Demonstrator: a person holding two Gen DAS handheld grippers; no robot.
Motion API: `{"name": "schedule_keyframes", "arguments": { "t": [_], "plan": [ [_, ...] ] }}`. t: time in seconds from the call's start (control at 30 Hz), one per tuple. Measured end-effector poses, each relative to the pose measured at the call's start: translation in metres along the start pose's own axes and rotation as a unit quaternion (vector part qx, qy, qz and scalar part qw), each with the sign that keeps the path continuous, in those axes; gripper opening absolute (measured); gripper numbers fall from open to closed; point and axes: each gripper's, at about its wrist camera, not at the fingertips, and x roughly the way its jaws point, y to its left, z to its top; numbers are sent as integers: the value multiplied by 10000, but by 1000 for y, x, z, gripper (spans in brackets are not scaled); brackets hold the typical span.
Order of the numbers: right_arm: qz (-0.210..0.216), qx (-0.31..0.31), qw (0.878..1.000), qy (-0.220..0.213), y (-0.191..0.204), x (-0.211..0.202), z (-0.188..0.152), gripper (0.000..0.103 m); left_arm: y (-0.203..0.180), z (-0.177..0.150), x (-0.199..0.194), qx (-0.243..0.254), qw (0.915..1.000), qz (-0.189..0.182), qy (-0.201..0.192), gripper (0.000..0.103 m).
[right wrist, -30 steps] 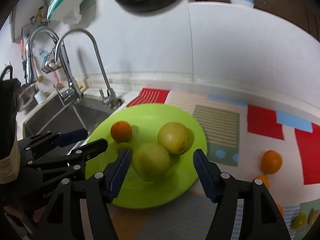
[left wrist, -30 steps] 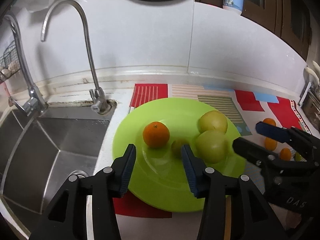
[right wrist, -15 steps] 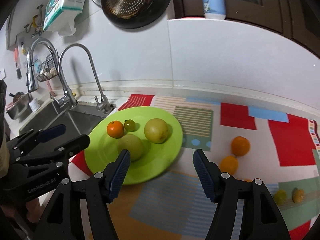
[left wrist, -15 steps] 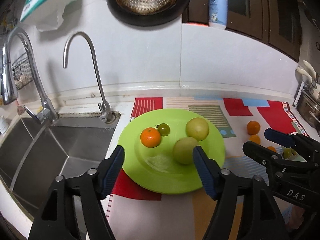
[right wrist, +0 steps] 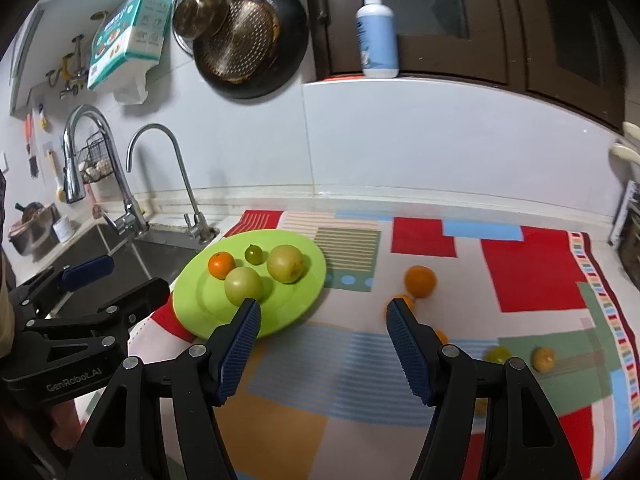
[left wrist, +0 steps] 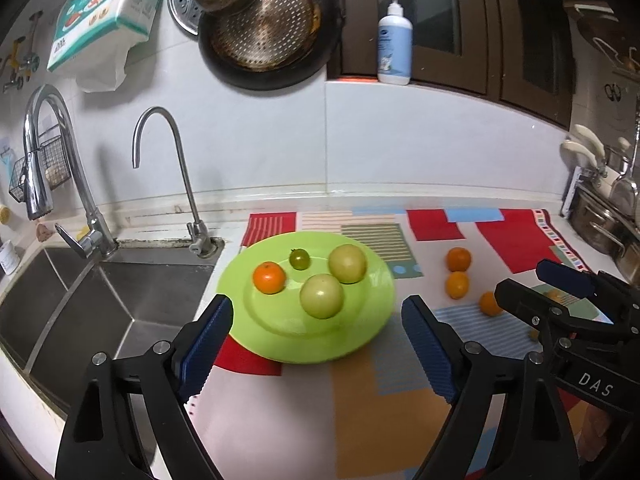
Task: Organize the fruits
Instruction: 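Withdraw both tools from the plate toward the remaining fruits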
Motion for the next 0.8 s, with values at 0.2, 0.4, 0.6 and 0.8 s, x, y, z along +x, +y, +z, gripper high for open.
{"name": "schedule_keyframes", "arguments": {
  "t": [0.2, 0.4, 0.6, 0.8],
  "plan": [
    [-144, 132, 9997, -123, -20, -27, -8, 70, -25, -1, -15, 77, 9997, -169, -134, 87],
    [-392, 151, 9988, -240, -42, -49, -13, 70, -50, -1, -24, 220, 9989, -325, -241, 87],
    [-578, 211, 9977, -295, -65, -66, -19, 70, -79, 0, -28, 336, 9976, -534, -297, 87],
    [-709, 220, 9969, -277, -91, -77, -25, 70, -109, -3, -27, 435, 9961, -724, -240, 87]
  ]
}}
